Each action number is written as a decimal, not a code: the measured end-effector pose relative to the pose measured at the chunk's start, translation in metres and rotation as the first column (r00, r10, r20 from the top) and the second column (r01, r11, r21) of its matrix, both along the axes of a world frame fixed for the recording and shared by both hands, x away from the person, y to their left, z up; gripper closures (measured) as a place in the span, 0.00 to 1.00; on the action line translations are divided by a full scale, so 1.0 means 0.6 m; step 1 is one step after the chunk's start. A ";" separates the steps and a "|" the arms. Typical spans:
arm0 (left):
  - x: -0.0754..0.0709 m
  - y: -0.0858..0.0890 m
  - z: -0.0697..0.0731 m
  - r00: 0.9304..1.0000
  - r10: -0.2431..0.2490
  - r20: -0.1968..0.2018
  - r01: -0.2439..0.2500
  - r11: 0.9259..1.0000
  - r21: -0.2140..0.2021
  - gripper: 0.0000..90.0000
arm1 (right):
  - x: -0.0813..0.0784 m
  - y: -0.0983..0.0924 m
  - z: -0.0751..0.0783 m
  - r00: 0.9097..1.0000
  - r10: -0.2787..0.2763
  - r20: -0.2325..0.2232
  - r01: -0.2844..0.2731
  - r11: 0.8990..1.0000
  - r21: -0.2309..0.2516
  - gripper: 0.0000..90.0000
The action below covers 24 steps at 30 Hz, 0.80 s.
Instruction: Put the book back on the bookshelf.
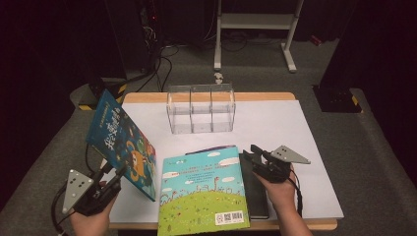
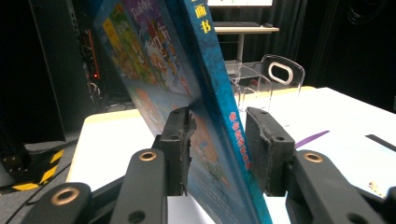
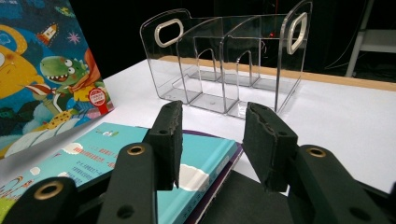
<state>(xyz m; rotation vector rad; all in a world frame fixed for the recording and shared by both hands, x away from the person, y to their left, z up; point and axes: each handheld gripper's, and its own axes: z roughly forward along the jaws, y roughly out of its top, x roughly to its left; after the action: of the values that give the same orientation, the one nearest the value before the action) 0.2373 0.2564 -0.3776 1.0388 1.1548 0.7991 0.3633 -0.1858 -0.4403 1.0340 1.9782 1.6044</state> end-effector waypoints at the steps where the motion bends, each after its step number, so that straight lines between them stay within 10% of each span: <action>1: 0.000 0.004 0.000 1.000 0.002 -0.002 -0.002 1.000 0.000 0.69 | 0.000 0.000 0.000 1.000 0.000 0.000 0.000 1.000 0.000 0.63; 24: 0.001 0.055 -0.002 0.998 0.061 -0.017 -0.062 0.997 -0.055 0.87 | 0.000 -0.001 -0.003 1.000 -0.004 -0.006 0.004 1.000 -0.002 0.63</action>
<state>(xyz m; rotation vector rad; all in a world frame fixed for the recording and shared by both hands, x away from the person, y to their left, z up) 0.2380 0.2892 -0.3786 0.9686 1.2201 0.8048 0.3634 -0.1861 -0.4419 1.0420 1.9800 1.5988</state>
